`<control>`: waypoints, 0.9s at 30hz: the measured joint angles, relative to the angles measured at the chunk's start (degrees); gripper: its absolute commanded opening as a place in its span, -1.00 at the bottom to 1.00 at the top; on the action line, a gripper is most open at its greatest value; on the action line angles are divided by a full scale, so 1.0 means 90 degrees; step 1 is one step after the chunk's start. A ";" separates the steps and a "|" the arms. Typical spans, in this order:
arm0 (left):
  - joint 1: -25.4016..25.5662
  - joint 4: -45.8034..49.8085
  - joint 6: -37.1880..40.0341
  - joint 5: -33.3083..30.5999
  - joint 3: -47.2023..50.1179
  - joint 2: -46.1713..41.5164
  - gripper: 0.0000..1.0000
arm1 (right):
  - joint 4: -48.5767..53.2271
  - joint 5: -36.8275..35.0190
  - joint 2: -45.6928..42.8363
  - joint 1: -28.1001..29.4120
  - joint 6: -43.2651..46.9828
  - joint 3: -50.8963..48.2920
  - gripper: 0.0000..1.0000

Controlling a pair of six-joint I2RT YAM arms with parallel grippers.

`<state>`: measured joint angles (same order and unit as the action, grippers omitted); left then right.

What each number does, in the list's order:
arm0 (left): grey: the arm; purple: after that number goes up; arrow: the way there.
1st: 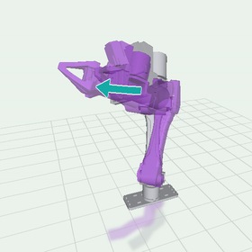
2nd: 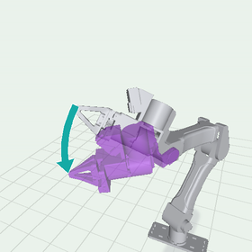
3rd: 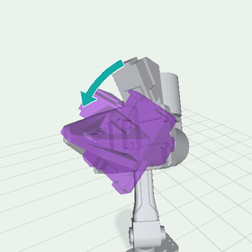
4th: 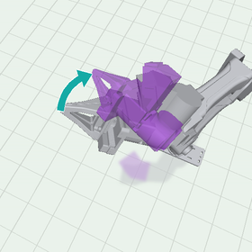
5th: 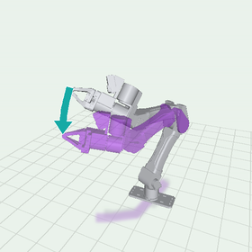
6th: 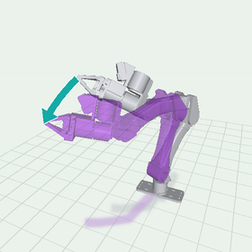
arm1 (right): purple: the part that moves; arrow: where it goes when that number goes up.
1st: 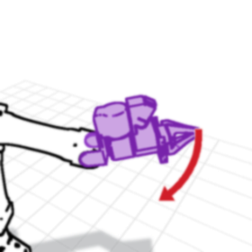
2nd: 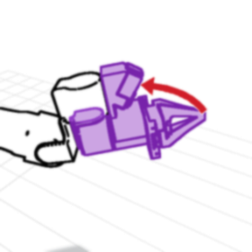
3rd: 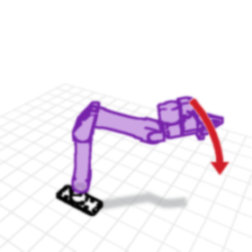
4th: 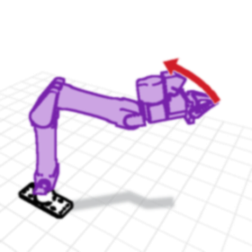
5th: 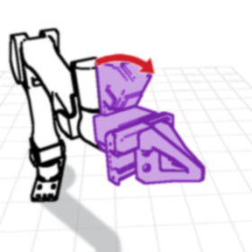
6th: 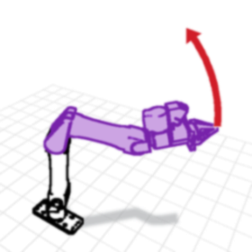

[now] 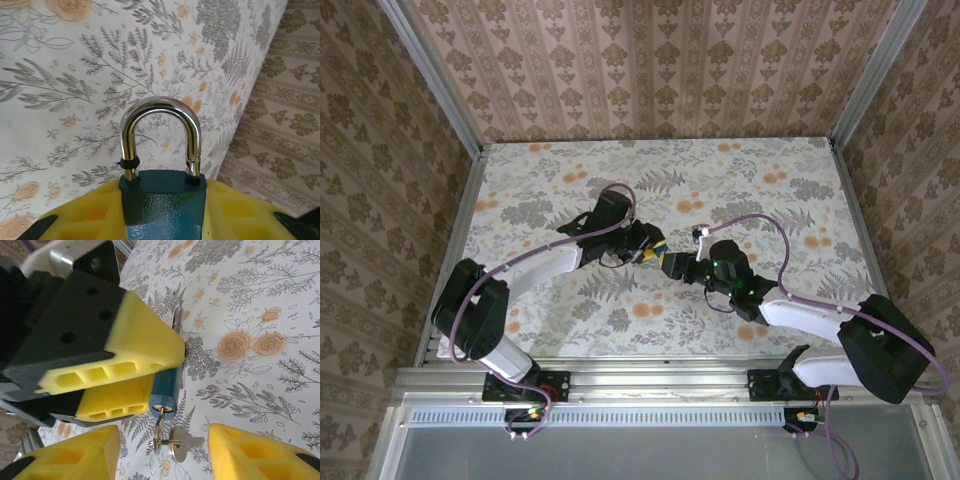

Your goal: Unlock with the key

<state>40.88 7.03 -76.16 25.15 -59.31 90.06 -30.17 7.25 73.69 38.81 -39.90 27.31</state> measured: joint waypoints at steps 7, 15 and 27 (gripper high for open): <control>0.0109 -0.0427 -0.0262 0.0287 -0.0053 0.0097 -0.27 | -0.0189 -0.0316 0.0112 0.0010 0.0041 0.0041 -0.02; 0.0170 -0.0571 -0.0333 0.0418 -0.0124 0.0192 -0.27 | -0.0335 -0.0653 0.0112 0.0010 0.0109 0.0061 -0.44; 0.0197 -0.0687 -0.0340 0.0452 -0.0138 0.0192 -0.01 | -0.0393 -0.0838 0.0083 -0.0029 0.0114 0.0080 -0.96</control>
<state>42.65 0.84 -79.22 29.21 -60.55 91.79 -33.71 -0.30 74.43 38.54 -38.87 28.03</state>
